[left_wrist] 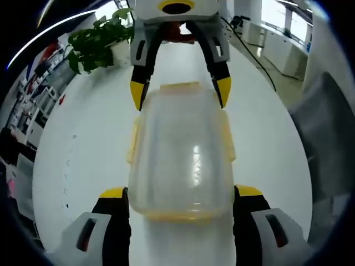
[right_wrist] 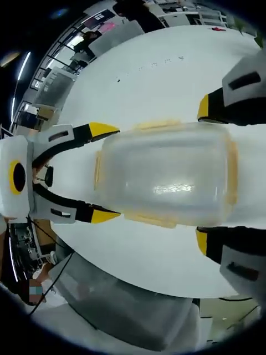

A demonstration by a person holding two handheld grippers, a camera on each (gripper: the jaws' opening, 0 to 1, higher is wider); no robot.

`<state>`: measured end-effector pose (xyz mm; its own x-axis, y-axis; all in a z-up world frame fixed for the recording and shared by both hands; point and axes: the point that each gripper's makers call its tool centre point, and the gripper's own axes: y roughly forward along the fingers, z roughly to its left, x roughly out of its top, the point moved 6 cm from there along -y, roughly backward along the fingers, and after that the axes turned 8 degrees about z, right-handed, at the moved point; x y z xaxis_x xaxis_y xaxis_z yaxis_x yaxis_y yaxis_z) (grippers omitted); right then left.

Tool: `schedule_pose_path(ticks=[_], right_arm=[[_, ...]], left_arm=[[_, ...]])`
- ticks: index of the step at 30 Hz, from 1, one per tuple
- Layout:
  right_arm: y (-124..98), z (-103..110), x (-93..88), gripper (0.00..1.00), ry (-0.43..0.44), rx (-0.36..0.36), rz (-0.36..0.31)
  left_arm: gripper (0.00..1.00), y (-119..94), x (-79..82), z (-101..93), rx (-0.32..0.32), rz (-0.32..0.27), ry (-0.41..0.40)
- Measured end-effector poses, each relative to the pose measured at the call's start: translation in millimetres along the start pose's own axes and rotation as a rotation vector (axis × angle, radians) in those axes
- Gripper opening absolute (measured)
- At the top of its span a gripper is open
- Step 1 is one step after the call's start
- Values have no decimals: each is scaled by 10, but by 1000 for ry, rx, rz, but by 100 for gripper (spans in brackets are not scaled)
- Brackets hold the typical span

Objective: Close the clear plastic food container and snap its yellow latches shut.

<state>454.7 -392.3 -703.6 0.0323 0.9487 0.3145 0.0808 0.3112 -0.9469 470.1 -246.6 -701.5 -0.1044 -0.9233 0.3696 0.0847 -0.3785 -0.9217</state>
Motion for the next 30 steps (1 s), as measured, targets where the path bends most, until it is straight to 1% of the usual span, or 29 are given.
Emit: schedule_pose_path(ticks=[4, 7, 11, 18, 21, 24, 25, 27, 29, 30], right_arm=[[17, 34, 61, 74, -1, 0, 4], [50, 82, 160, 74, -3, 2, 3], [95, 133, 299, 74, -12, 3, -1], [219, 237, 696, 74, -36, 8, 8], [271, 272, 852, 74, -47, 11, 12], [326, 304, 1003, 74, -50, 13, 11], [347, 322, 1078, 74, -53, 14, 13], [387, 347, 1192, 74, -53, 16, 12], [415, 359, 1280, 74, -57, 16, 16], [433, 359, 1327, 74, -61, 15, 23]], left_arm=[[75, -33, -71, -39, 2, -4, -2], [74, -62, -139, -74, 2, -4, -4], [74, -136, -302, -149, 4, -7, -16], [74, -286, -643, -273, 9, 15, -29], [74, -360, -813, -327, 12, 19, -36], [74, -428, -973, -368, 15, 18, -43], [74, -455, -1041, -385, 14, 15, -45], [74, -483, -1114, -398, 14, 12, -45], [74, -536, -1234, -431, 15, 6, -48], [74, -549, -1262, -438, 17, 4, -50]])
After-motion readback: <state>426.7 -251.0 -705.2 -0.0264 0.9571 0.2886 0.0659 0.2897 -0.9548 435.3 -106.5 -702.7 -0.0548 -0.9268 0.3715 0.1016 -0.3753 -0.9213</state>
